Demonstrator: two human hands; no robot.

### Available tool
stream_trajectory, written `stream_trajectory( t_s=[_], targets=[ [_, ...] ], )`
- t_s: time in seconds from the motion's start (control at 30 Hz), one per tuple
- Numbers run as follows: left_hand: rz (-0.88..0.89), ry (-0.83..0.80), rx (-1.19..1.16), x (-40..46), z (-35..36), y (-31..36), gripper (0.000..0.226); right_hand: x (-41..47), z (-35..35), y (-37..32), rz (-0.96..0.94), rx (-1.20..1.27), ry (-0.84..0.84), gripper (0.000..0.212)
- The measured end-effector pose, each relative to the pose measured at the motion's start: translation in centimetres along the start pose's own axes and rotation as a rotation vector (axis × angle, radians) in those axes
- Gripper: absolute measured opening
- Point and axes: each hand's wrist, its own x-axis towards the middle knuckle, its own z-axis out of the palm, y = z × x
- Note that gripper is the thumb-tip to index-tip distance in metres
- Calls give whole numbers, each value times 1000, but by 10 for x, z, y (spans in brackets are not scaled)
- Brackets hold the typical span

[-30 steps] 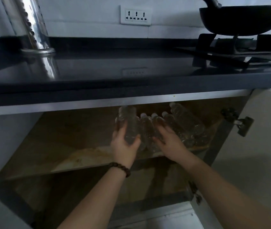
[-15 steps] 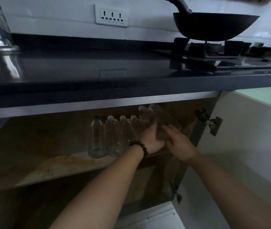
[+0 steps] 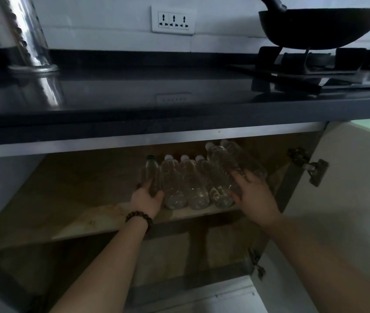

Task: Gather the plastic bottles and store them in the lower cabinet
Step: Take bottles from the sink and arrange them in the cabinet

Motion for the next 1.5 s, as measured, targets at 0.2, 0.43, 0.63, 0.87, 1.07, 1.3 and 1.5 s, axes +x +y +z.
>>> stream_trajectory(
  t_s=[0.2, 0.43, 0.63, 0.87, 1.07, 1.3, 1.5],
  targets=[
    [4, 255, -373, -42, 20, 22, 44, 0, 5, 2, 26, 29, 11, 60],
    [197, 20, -223, -58, 71, 80, 46, 2, 7, 4, -1, 36, 5, 60],
    [297, -169, 138, -50, 104, 103, 47, 4, 5, 11, -77, 26, -38, 62],
    [390, -204, 360, -22, 56, 56, 97, 9, 3, 23, -33, -34, -46, 80],
    [216, -244, 347, -16, 51, 13, 111, 13, 6, 37, 108, 135, -82, 100],
    [231, -101, 424, -11, 68, 7, 94, 15, 27, 17, 235, 105, 12, 86],
    [258, -63, 404, -12, 69, 4, 82, 17, 17, 10, 273, 67, -6, 90]
  ],
)
